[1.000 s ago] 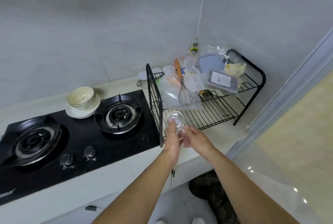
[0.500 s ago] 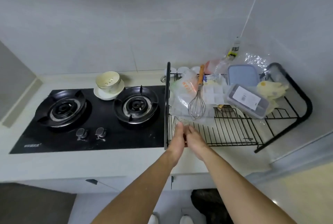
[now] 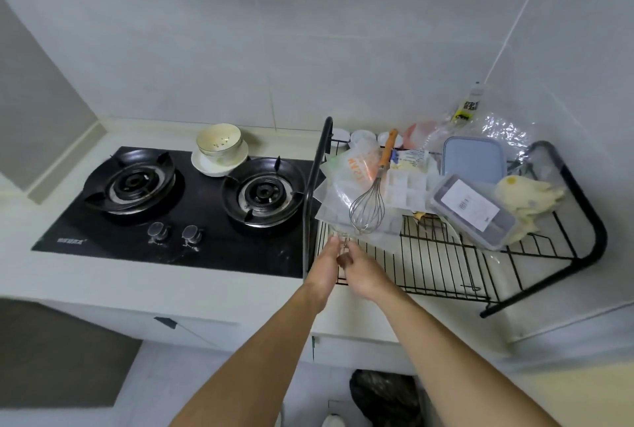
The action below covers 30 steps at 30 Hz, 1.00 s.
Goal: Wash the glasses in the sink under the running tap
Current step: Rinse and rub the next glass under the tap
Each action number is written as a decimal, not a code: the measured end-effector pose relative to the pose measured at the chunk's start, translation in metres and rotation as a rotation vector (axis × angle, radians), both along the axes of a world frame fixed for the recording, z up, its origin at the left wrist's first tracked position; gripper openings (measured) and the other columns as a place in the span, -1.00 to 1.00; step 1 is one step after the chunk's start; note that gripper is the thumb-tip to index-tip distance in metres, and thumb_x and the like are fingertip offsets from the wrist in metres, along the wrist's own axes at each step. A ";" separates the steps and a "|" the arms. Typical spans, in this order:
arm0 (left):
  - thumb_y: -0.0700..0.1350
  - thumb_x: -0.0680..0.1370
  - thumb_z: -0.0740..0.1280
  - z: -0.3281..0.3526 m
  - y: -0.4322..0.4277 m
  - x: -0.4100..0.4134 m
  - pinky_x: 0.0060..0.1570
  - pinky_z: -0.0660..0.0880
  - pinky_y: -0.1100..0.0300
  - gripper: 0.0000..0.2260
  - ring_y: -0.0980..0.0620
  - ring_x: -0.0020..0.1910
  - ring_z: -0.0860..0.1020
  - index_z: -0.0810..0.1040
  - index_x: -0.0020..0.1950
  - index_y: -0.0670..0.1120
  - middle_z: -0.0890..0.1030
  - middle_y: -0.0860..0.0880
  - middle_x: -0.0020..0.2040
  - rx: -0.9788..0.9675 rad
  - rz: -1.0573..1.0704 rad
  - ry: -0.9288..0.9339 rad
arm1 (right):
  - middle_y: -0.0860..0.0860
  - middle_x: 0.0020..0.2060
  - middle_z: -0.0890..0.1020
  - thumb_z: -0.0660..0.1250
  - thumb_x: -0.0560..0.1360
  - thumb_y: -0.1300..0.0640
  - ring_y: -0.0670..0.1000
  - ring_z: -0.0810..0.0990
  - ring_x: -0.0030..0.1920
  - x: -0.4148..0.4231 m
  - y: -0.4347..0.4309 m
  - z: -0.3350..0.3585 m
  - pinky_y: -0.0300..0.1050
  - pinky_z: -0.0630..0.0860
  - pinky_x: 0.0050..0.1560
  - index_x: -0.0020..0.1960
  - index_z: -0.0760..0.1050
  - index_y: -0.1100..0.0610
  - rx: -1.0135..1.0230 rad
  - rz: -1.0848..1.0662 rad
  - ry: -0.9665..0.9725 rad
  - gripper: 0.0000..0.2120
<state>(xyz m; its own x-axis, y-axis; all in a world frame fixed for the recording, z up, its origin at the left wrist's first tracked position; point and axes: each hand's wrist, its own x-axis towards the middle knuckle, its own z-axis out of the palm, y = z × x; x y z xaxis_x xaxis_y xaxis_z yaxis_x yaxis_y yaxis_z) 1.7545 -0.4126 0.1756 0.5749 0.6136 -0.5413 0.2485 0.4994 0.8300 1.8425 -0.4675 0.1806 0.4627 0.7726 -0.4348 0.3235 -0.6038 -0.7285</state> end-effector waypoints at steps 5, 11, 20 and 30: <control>0.32 0.65 0.08 0.001 -0.004 0.000 0.61 0.14 0.03 -0.41 0.16 0.52 0.34 0.34 0.61 0.08 0.43 0.13 0.54 0.110 -0.060 0.022 | 0.07 0.28 0.59 0.12 0.70 0.08 0.11 0.60 0.20 0.002 -0.007 0.001 -0.02 0.51 0.15 0.45 0.34 0.07 0.014 0.008 -0.099 -0.67; -0.07 0.69 0.28 0.000 -0.024 -0.059 0.10 0.41 0.53 -0.71 0.17 0.22 0.61 0.58 0.39 -0.01 0.67 0.12 0.22 0.573 0.110 0.217 | -0.05 -0.20 0.58 0.27 0.62 0.03 0.02 0.55 -0.18 -0.022 -0.022 -0.001 0.02 0.52 -0.10 -0.10 0.38 0.01 0.081 0.134 -0.189 -0.85; -0.02 0.67 0.31 0.006 0.002 -0.223 -0.02 0.47 0.37 -0.82 0.19 0.10 0.60 0.58 0.27 0.09 0.65 0.14 0.11 0.566 0.595 0.334 | -0.27 0.19 0.53 0.36 0.60 -0.03 -0.27 0.55 0.11 -0.117 0.020 -0.002 -0.25 0.49 0.13 0.28 0.44 -0.16 0.262 0.346 0.072 -0.73; -0.03 0.70 0.29 0.013 0.001 -0.449 0.23 0.57 0.04 -0.74 0.09 0.19 0.60 0.51 0.39 0.06 0.63 0.05 0.21 0.534 1.033 0.447 | -0.19 0.33 0.49 0.35 0.64 0.02 -0.24 0.53 0.25 -0.266 0.104 0.004 -0.38 0.45 0.06 0.40 0.40 -0.07 0.278 0.550 0.252 -0.65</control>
